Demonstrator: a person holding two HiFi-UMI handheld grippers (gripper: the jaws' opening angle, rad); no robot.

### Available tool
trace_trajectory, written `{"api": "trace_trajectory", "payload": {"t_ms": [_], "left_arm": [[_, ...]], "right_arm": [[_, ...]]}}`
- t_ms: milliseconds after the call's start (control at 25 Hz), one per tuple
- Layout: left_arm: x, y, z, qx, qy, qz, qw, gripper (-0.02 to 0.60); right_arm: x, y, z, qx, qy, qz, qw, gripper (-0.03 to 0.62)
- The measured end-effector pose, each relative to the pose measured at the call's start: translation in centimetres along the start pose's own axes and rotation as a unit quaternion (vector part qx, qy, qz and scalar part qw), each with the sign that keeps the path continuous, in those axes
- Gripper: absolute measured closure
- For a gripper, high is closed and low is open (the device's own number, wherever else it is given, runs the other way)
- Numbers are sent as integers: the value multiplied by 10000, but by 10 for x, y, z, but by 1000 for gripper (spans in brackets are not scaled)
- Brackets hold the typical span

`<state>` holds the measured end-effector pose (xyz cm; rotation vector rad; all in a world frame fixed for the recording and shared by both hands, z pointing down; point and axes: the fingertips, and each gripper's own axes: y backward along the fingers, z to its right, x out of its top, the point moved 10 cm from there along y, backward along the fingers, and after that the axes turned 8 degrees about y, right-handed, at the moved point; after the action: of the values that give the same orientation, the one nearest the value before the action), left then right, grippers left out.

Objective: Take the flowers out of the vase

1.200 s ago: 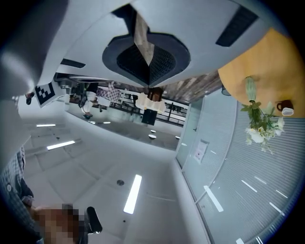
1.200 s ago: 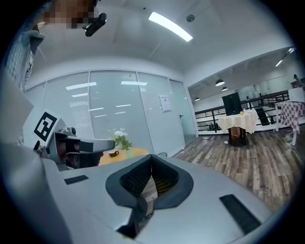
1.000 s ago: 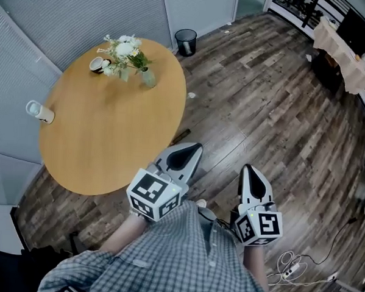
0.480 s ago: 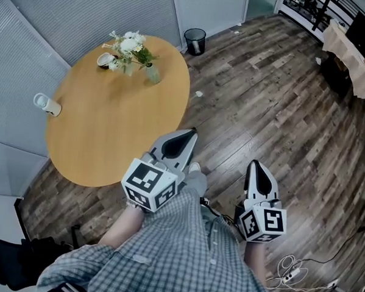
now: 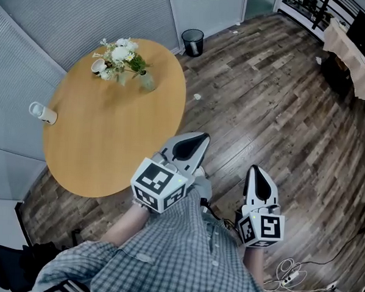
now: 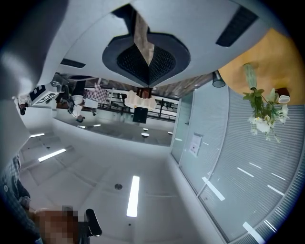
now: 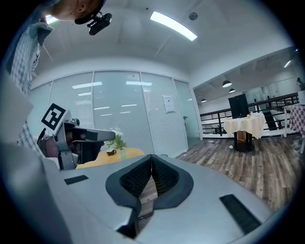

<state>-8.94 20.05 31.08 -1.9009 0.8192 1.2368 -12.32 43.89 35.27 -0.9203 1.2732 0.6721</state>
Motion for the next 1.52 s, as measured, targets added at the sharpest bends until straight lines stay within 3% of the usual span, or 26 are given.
{"api": "trace_trajectory", "payload": {"t_ms": [680,1080,1520], "left_arm": [[34,-66,-112,606,426,129,9972,574],[49,-77,-178,1019,586,322,9925,574],[50,-52,-210,1563,625,499,9845,574]], "right_arm": [[35,-156,26,660,357,-397,9964,585],[51,-234,37,668,716,-578,9935,585],[61,-302,-17,1807,821,-496,9788,585]]}}
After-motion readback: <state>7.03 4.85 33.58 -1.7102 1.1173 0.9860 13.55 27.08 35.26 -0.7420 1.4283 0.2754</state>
